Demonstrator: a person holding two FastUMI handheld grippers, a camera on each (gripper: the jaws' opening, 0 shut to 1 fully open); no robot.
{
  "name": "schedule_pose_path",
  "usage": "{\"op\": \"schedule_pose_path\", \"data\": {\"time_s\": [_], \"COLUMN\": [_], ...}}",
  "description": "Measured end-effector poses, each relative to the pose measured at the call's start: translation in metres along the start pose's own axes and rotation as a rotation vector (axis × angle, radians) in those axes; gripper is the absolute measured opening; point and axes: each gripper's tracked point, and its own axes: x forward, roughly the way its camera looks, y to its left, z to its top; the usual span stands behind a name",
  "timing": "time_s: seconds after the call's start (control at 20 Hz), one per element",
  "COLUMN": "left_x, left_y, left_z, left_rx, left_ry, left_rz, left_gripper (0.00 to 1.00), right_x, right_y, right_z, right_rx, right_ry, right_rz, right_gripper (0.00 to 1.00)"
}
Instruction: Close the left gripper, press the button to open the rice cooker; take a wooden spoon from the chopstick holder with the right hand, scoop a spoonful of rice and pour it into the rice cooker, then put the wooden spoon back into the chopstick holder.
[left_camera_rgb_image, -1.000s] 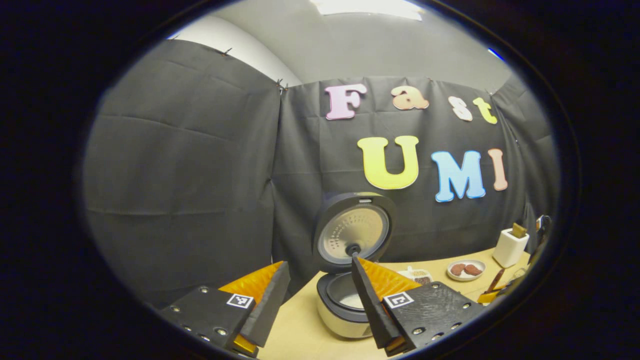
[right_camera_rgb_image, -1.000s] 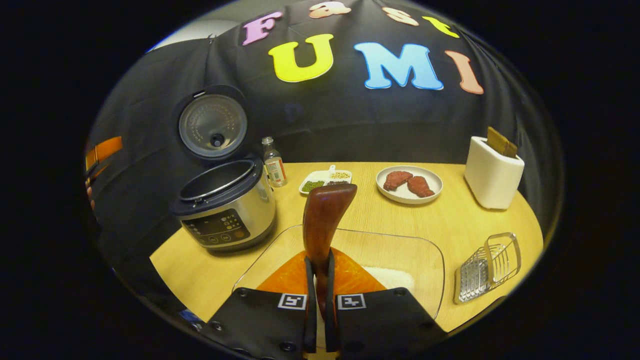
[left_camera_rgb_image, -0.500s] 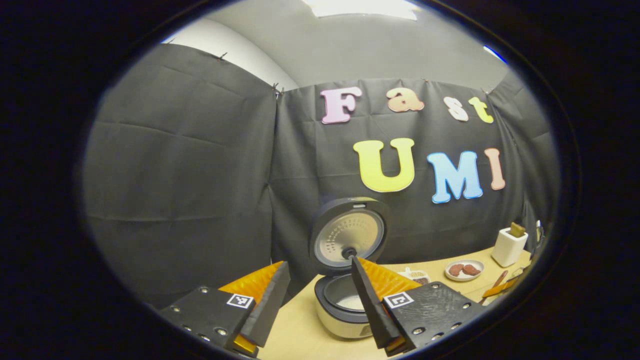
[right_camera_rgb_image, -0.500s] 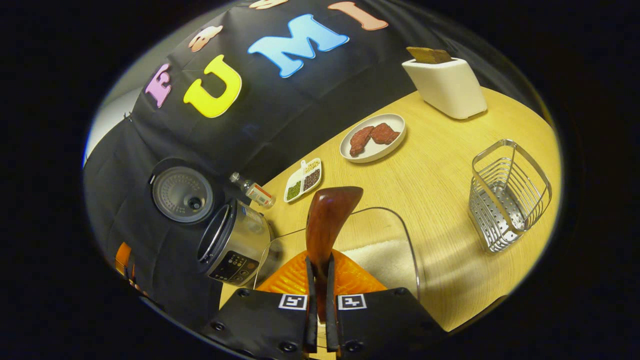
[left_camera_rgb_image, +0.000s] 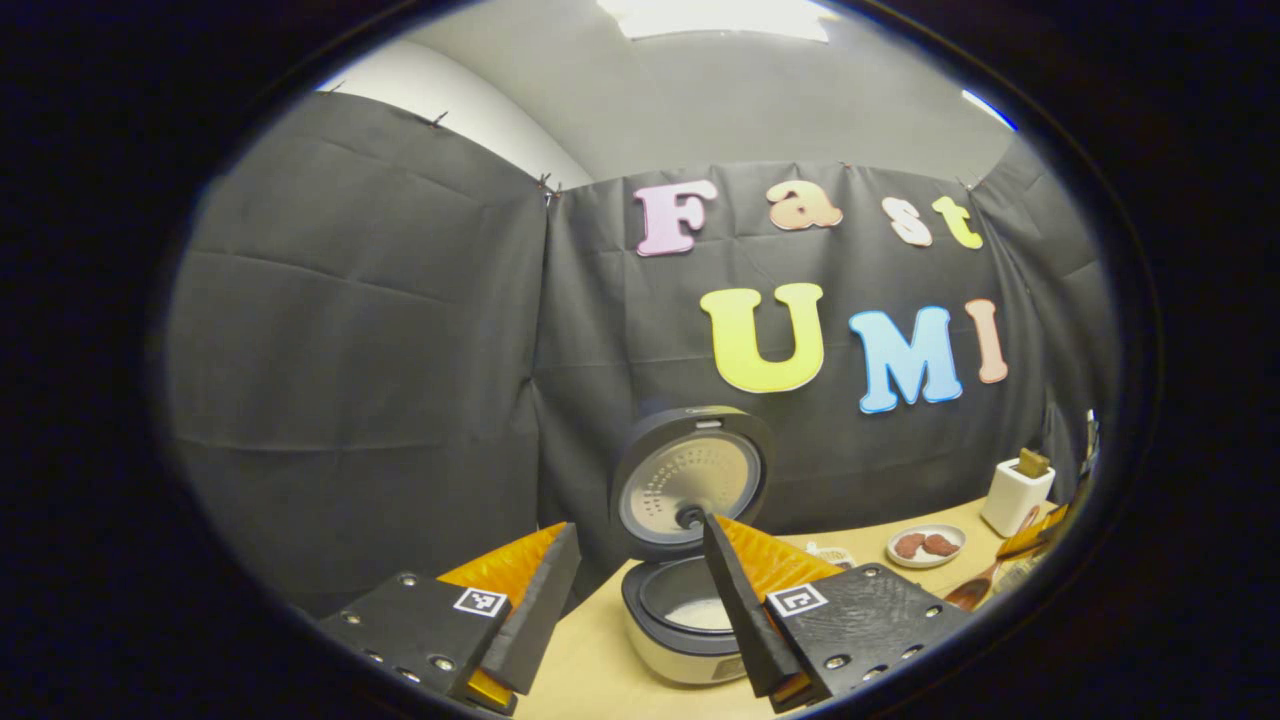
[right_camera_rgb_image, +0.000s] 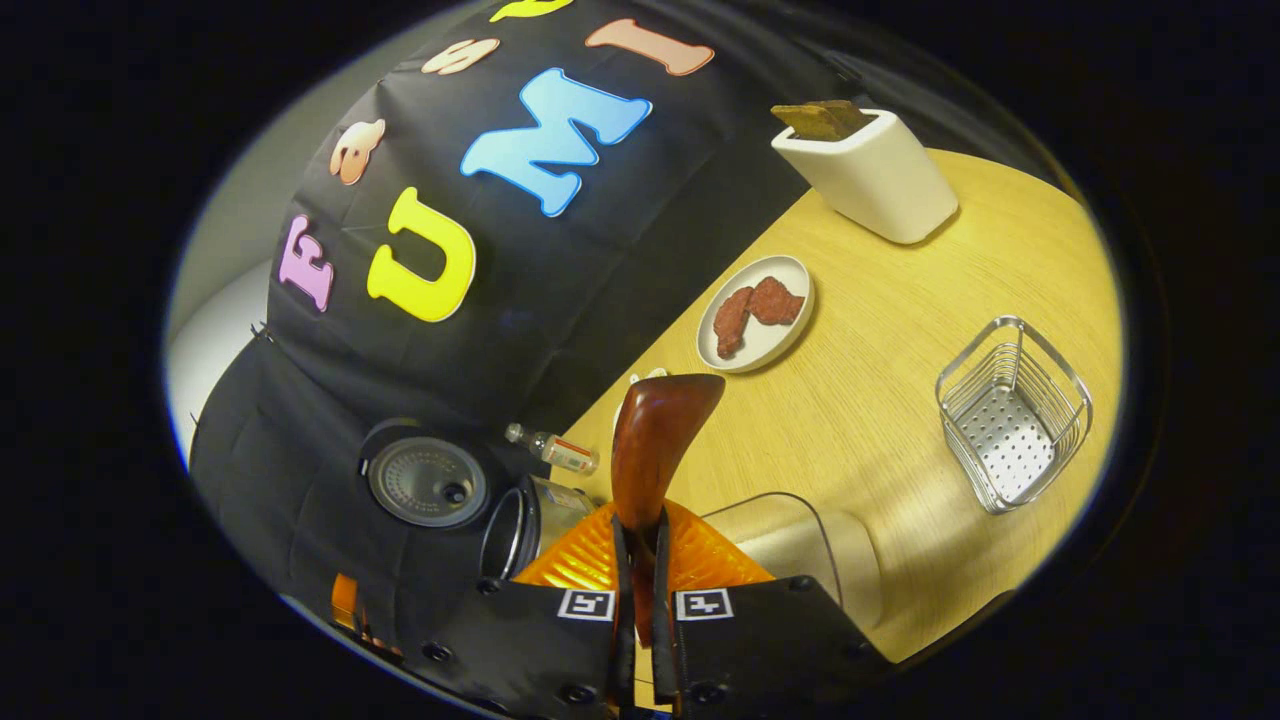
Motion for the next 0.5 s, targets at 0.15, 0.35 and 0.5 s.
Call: {"op": "schedule_pose_path", "data": {"time_s": [0.15, 0.35, 0.5], "left_x": [0.007, 0.016, 0.025], "left_y": [0.003, 0.017, 0.032], "left_z": [-0.005, -0.009, -0.016], "left_rx": [-0.008, -0.008, -0.016], "left_ry": [0.01, 0.01, 0.015], "left_rz": [0.002, 0.015, 0.03], "left_gripper": [0.77, 0.77, 0.77], "right_x": [0.005, 0.022, 0.038], "right_y": [0.028, 0.064, 0.091], "right_z": [0.003, 0.003, -0.003], "right_rx": [0.067, 0.081, 0.061], "right_ry": [0.01, 0.02, 0.036], "right_rz": [0.047, 0.098, 0.126], "right_gripper": [0.08, 0.08, 0.08]}}
